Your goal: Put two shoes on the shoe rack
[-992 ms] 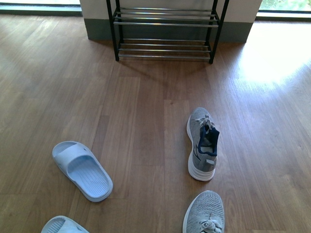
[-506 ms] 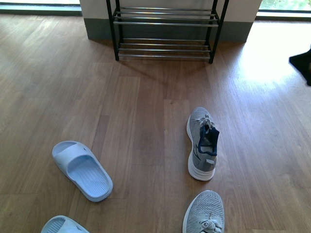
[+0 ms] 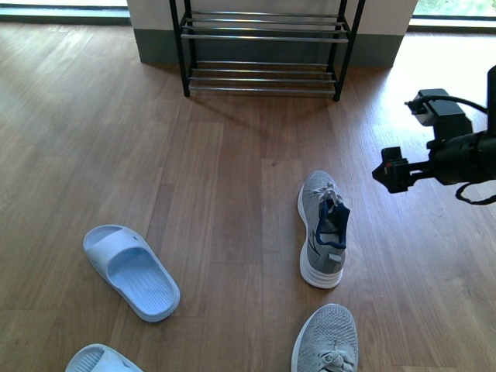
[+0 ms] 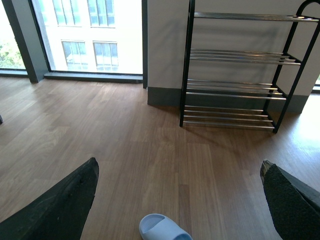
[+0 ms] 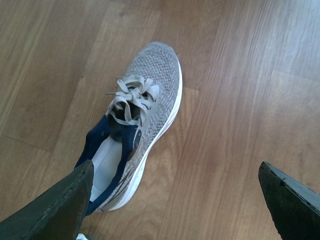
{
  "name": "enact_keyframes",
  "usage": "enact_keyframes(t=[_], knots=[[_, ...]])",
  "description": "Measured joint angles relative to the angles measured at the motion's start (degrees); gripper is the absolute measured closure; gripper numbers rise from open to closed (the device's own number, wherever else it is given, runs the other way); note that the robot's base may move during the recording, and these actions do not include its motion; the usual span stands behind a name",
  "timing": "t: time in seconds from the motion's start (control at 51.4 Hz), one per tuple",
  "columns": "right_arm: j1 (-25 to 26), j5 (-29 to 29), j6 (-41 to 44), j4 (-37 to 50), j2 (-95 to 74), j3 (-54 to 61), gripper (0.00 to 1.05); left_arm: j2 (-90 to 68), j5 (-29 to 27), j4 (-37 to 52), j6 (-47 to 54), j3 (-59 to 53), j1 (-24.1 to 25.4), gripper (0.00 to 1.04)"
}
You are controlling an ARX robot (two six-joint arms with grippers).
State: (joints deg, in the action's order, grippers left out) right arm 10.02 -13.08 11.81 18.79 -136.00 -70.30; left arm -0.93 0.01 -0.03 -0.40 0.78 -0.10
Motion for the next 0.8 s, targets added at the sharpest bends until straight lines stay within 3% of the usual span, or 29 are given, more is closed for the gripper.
enact_keyframes(t=[0.409, 0.798], knots=[[-4.2, 1.7, -12.2, -6.8, -16.2, -15.8, 0.09, 0.0, 0.0, 0.0, 0.0, 0.0, 0.0, 0.09], [-4.6, 5.7, -12.2, -8.1, -23.3, -22.2, 0.09, 0.0, 0.0, 0.0, 0.0, 0.0, 0.0, 0.09]])
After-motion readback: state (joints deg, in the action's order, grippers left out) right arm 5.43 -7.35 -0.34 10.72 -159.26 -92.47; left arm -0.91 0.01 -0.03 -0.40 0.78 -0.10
